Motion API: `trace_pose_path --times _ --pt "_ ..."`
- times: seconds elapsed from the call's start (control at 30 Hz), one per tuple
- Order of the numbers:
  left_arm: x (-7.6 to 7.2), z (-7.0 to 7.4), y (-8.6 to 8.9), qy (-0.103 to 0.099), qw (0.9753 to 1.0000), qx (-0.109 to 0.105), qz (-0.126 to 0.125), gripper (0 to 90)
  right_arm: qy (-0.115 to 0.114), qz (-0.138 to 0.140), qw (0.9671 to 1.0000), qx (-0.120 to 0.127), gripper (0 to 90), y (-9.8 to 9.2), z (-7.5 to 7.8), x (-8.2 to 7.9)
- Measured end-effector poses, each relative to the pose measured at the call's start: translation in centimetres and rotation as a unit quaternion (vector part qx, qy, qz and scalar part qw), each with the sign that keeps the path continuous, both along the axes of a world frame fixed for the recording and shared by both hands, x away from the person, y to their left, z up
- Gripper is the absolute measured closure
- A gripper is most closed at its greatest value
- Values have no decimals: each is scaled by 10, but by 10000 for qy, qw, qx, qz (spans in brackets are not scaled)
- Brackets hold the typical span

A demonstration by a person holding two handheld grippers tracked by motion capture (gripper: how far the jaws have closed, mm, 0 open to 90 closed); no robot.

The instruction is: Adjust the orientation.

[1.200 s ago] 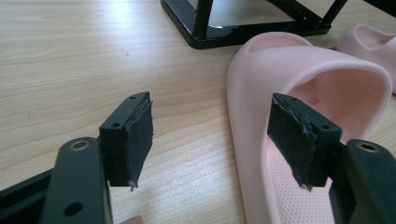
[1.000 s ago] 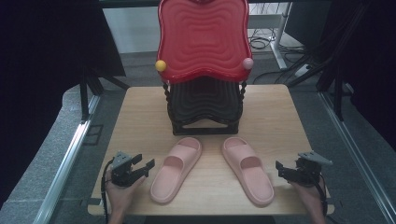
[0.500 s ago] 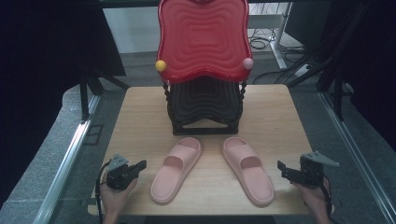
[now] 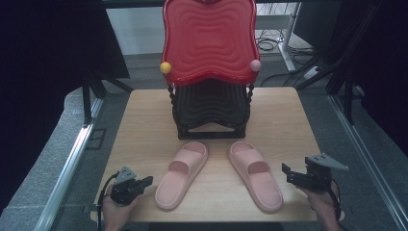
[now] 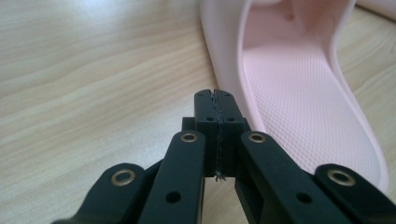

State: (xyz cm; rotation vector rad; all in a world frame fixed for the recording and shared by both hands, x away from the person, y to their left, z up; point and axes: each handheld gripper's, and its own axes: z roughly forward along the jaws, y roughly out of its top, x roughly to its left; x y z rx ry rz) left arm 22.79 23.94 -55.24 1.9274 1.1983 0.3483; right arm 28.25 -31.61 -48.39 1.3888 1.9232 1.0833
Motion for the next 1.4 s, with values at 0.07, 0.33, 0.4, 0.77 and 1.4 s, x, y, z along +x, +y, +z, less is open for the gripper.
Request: trace_pose_path --times 0.07,0.33,0.4,0.77,1.4 --pt "-2 -2 -5 48 9999 29 -111 900 -51 49 10000 -6 96 3 3 -2" --pt "-10 -6 -26 178 9983 -20 -554 900 -86 137 9998 -74 96 10 6 -6" --pt "-11 -7 -29 195 9980 -11 -594 900 -98 144 9998 -87 96 10 6 -6" --pt "-11 -9 -70 319 9924 -57 -1185 900 -55 218 9997 -129 97 14 7 -8" --pt "0 6 -75 -119 9948 -315 -961 801 -2 292 9994 -194 105 18 6 -11"
